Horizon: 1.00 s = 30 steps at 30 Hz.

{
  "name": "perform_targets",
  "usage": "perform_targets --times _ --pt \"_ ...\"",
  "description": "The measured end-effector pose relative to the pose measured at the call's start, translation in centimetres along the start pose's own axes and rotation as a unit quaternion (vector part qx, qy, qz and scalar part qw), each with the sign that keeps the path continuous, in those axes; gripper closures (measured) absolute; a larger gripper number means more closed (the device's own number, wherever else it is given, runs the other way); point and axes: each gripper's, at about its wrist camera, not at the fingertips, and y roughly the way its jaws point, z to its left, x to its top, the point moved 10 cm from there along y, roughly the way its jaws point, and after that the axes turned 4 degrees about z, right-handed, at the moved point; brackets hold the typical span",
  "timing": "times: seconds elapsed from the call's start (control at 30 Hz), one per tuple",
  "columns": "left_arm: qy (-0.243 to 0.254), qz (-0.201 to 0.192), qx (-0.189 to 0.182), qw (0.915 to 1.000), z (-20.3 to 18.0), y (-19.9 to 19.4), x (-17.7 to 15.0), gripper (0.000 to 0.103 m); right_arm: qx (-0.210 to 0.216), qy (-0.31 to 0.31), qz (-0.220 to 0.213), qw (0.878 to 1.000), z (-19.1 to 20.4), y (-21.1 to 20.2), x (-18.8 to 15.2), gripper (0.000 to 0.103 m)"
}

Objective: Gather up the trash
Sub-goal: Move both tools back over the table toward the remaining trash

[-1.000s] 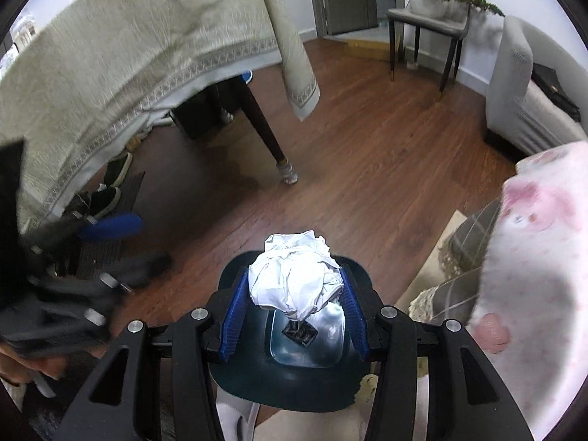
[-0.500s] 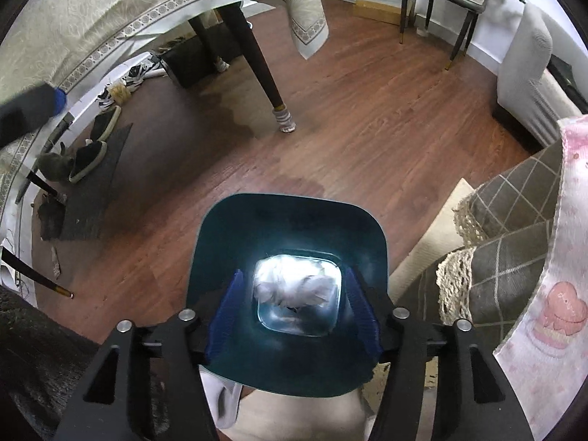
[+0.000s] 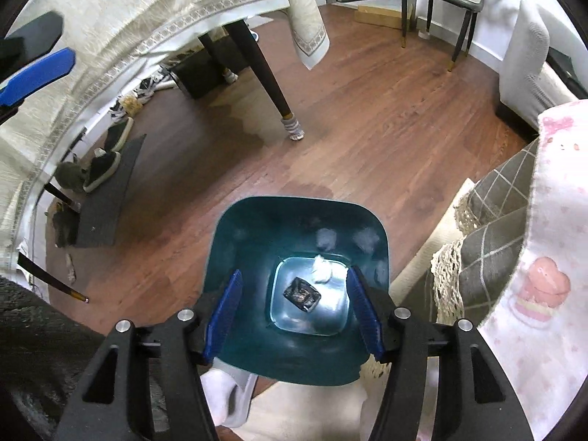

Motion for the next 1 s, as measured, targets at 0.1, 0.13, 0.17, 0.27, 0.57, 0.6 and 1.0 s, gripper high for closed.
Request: perform_targets --times 0.1,0.13,0.17,0.27,0.57,0.6,1.0 --pt "0.007 -0.007 -0.004 0.9999 -1.1 -0.3 0.6 0.034 0.011 -0.002 -0.018 1.000 0.4 -1.7 0.4 0.043" --pt "0.008 -0.008 -0.002 0.9999 -1.3 -0.3 0.7 0.034 0.014 -0.002 -0.027 1.000 0.5 -2.5 0.5 0.043" --pt "0.009 -0.010 0.000 0.9999 -1.5 -0.4 0.8 0.034 0.015 -0.003 -0.034 0.999 0.5 -3.2 0.6 0.043" --pt "0.021 -0.020 0.006 0.9996 -2.5 -0.8 1.5 0.031 0.016 -0.006 -0.057 0.998 0.4 -5.5 1.1 0.043" --pt "0.084 -0.052 -0.005 0.9951 -8.4 -1.8 2.8 0.018 -0.017 -0.003 -0.138 0.990 -2.5 -13.0 1.0 0.039" --pt "0.092 -0.052 -0.009 0.9944 -9.4 -1.7 2.8 0.018 -0.027 -0.003 -0.146 0.989 -3.1 -13.9 0.8 0.038" --pt "0.143 -0.054 -0.084 0.9847 -18.6 -1.7 2.1 0.012 -0.114 0.040 -0.214 0.969 -11.4 -23.6 -3.8 0.031"
